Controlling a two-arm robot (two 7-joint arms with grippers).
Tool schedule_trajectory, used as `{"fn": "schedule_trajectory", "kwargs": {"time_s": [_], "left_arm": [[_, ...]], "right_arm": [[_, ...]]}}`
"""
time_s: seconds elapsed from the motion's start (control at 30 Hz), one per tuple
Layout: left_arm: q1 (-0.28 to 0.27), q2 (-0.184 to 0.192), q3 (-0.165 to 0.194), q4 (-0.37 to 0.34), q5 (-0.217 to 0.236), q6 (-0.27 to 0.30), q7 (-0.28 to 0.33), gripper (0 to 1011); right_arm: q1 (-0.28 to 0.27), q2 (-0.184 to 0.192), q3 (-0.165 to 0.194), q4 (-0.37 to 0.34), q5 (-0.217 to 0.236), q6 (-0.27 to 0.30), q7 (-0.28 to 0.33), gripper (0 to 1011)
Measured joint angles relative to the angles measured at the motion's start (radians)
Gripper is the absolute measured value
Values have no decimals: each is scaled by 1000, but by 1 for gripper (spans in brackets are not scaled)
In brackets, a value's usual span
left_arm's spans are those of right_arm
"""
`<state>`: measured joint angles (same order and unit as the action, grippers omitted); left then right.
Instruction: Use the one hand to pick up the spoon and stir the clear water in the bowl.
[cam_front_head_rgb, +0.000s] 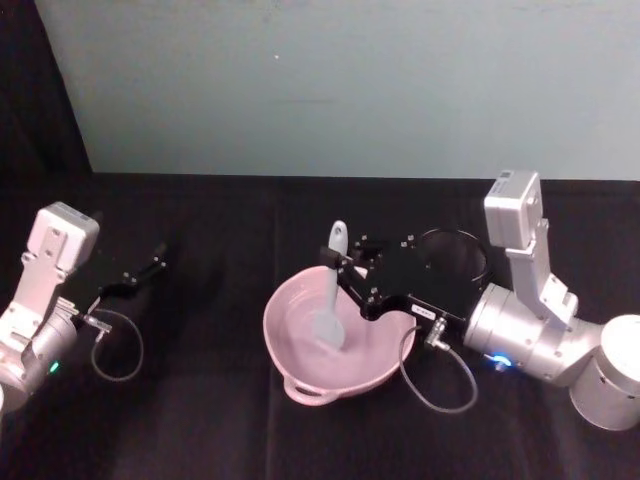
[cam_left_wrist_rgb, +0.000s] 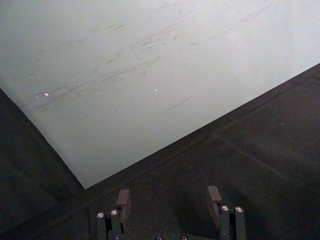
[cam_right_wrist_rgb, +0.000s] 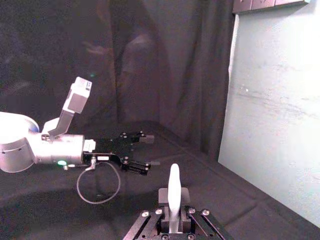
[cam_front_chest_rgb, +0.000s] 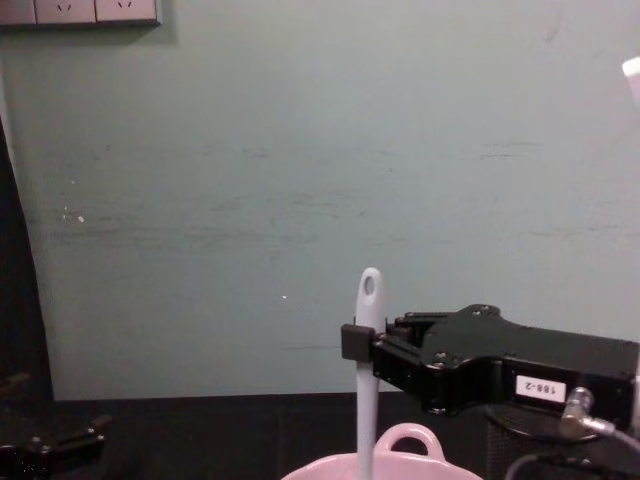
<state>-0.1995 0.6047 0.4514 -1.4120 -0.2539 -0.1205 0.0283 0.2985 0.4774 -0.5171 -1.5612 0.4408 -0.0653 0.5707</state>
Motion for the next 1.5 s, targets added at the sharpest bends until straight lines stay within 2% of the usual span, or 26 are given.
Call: {"fn": "schedule_trajectory", "kwargs": {"time_s": [0.2,0.3,0.37,0.6,0.8,1.03,1.27,1.5], "left_arm": [[0,0,0,0,0,0,0,1005],[0,0,0,0,0,0,0,1005],[0,0,0,0,0,0,0,1005],[0,0,0,0,0,0,0,1005],[0,0,0,0,0,0,0,1005],[0,0,0,0,0,0,0,1005],[0,0,0,0,0,0,0,1005],[0,0,0,0,0,0,0,1005]], "right_arm": [[28,-38,-12,50,-1,-5,12,125],[53,-66,-20,95,1,-12,24,124],[81,-98,-23,154,7,-22,33,124],[120,-133,-9,246,26,-37,38,125],[125,-114,20,259,27,-38,29,125],[84,-63,58,192,31,-28,10,125],[48,-32,64,124,29,-14,7,124],[14,-20,43,62,26,-4,19,124]]}}
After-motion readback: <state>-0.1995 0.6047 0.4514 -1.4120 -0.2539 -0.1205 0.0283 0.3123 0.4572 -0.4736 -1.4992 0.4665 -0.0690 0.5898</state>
